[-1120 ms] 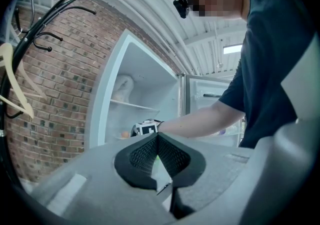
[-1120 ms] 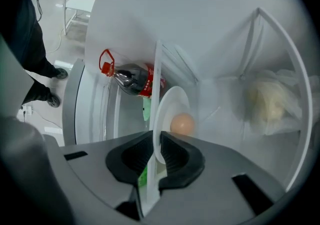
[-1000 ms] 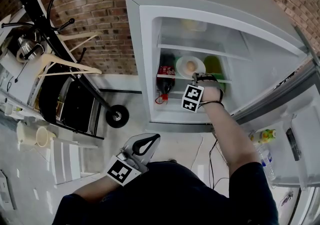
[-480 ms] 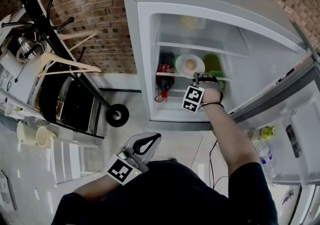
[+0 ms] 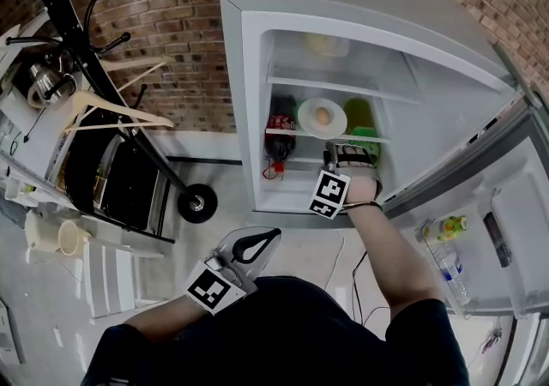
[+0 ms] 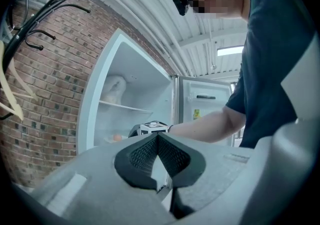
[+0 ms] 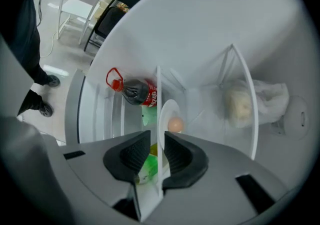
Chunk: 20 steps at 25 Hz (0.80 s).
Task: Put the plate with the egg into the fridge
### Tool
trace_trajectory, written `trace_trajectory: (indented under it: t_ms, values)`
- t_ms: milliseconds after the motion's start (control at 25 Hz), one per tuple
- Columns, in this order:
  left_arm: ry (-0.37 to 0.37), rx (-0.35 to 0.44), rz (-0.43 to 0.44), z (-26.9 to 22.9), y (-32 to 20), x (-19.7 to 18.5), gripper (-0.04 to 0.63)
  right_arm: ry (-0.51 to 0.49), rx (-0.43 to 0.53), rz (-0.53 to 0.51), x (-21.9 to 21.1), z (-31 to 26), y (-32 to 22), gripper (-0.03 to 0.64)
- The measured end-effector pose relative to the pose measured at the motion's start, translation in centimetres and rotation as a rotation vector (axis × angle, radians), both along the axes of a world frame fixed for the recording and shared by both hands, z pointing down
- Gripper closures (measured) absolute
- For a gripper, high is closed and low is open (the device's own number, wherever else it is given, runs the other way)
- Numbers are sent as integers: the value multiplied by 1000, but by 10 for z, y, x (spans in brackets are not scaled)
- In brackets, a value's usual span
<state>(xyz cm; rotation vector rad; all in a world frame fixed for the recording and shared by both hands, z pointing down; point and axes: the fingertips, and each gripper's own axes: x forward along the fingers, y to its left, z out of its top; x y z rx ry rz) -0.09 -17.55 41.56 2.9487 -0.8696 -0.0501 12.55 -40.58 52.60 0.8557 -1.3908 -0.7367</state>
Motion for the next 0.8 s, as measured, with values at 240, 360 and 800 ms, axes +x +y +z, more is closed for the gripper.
trace_trajectory:
  t_ms: [240,360,800]
  values:
    - [6,8,40,-3,1,8,592,-115,19,-28,-19,-25,55,523]
    - [6,17,59,-4,1,12,592,-210,30,-42,-29,-40,82,523]
    - [3,26,114,-8,1,21,592,-788,-73,-55,-69,-76,174,534]
